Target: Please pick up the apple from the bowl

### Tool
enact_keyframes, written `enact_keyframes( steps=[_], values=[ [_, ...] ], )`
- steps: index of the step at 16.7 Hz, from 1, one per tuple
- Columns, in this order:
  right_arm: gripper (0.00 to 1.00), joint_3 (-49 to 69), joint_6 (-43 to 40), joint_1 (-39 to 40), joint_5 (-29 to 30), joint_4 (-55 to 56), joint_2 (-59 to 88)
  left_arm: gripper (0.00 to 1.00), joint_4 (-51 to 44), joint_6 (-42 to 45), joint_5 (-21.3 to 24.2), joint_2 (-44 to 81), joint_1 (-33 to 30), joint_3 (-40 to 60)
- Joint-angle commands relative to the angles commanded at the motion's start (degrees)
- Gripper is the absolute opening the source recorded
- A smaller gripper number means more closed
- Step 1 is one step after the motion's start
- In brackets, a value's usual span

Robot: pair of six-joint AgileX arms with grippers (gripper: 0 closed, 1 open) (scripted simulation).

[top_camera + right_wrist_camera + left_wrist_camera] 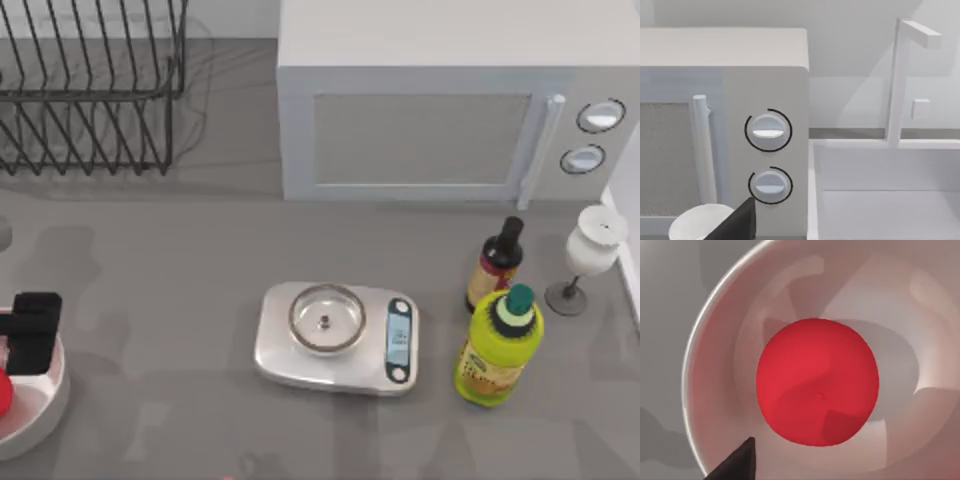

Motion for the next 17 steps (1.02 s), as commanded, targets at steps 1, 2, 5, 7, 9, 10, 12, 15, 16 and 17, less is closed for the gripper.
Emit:
enact_keyframes(
  steps=[1,2,5,7,9,10,12,15,16,17],
  values=[
    [1.0,0.0,0.0,0.0,0.0,0.0,0.0,1.0,-2.05,0.03,0.0,2.67,-0.01,1.73],
    [1.0,0.0,0.0,0.0,0.0,0.0,0.0,1.0,-3.64,0.05,0.0,4.71,-0.01,3.08],
    [1.0,0.0,0.0,0.0,0.0,0.0,0.0,1.0,-5.51,0.07,0.0,7.12,-0.02,4.76],
    [1.0,0.0,0.0,0.0,0.0,0.0,0.0,1.0,-5.51,0.07,0.0,7.12,-0.02,4.76],
    [1.0,0.0,0.0,0.0,0.0,0.0,0.0,1.0,-5.36,0.07,0.0,6.92,0.01,4.57],
    [1.0,0.0,0.0,0.0,0.0,0.0,0.0,1.0,-5.19,0.07,0.0,6.99,0.01,4.42],
    [1.0,0.0,0.0,0.0,0.0,0.0,0.0,1.0,-3.08,0.11,0.0,7.87,0.03,2.89],
    [1.0,0.0,0.0,0.0,0.0,0.0,0.0,1.0,4.5,0.22,0.0,10.83,0.09,-1.17],
    [1.0,0.0,0.0,0.0,0.0,0.0,0.0,1.0,7.7,0.26,-0.01,11.93,0.11,-2.75],
    [1.0,0.0,0.0,0.0,0.0,0.0,0.0,1.0,10.55,0.31,-0.01,13.0,0.13,-4.31]
  ],
)
